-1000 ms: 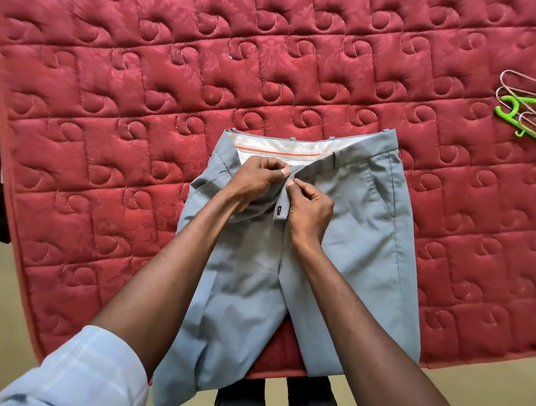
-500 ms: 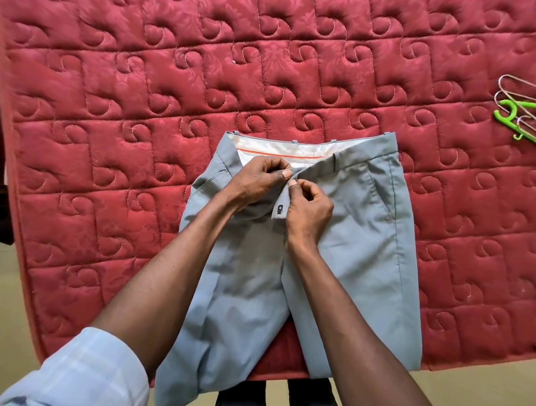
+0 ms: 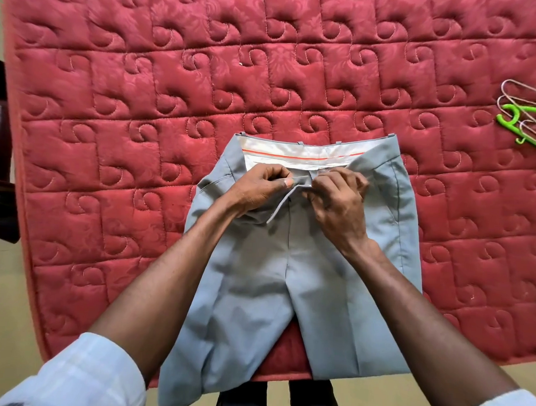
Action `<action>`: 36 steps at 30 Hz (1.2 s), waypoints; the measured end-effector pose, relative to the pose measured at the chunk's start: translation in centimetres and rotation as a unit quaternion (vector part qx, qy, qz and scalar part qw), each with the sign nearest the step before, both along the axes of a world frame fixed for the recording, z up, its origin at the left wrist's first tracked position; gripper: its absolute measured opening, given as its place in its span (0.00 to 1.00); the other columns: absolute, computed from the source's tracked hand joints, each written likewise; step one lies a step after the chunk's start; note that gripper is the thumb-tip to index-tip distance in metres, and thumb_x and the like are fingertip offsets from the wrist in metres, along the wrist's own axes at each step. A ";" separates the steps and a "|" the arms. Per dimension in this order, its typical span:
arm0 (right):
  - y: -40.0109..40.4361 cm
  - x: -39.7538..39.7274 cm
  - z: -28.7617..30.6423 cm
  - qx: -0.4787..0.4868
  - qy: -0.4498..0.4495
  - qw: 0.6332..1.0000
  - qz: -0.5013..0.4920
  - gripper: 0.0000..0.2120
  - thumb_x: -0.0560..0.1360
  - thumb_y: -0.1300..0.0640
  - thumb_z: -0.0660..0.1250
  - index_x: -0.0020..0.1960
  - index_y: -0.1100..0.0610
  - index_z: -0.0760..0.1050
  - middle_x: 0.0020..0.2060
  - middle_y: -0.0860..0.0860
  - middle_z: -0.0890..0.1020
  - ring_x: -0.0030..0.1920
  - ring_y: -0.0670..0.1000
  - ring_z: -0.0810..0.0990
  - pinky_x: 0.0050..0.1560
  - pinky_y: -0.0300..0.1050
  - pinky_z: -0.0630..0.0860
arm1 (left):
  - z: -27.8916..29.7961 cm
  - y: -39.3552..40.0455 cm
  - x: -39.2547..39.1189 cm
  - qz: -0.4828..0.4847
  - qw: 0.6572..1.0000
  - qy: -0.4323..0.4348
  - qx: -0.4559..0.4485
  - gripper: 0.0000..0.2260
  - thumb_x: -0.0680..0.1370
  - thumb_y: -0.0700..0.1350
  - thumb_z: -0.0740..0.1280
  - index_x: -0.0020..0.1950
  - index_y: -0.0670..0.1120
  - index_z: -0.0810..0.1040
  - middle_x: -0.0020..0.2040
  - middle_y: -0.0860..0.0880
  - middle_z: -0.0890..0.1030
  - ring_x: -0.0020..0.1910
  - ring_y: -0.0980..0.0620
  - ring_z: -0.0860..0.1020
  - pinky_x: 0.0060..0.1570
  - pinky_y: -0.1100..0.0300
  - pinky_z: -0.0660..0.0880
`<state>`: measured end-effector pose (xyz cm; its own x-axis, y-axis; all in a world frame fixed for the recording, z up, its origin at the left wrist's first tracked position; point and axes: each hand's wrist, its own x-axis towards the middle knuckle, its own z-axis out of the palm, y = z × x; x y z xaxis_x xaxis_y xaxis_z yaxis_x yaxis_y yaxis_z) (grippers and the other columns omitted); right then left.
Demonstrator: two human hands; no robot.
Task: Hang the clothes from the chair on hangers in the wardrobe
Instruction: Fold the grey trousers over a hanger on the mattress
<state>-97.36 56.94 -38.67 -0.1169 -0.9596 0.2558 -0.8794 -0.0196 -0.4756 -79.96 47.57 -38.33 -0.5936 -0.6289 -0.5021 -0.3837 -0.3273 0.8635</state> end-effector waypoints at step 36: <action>-3.2 5.1 2.3 0.040 -0.046 0.995 0.081 0.05 0.74 0.58 0.70 0.50 0.53 0.80 0.51 0.51 0.78 0.51 0.56 0.72 0.51 0.56 0.67 | 4.5 -6.0 4.2 -0.174 0.972 -0.149 -0.056 0.05 0.75 0.35 0.71 0.47 0.42 0.84 0.40 0.45 0.83 0.37 0.55 0.78 0.42 0.60 0.76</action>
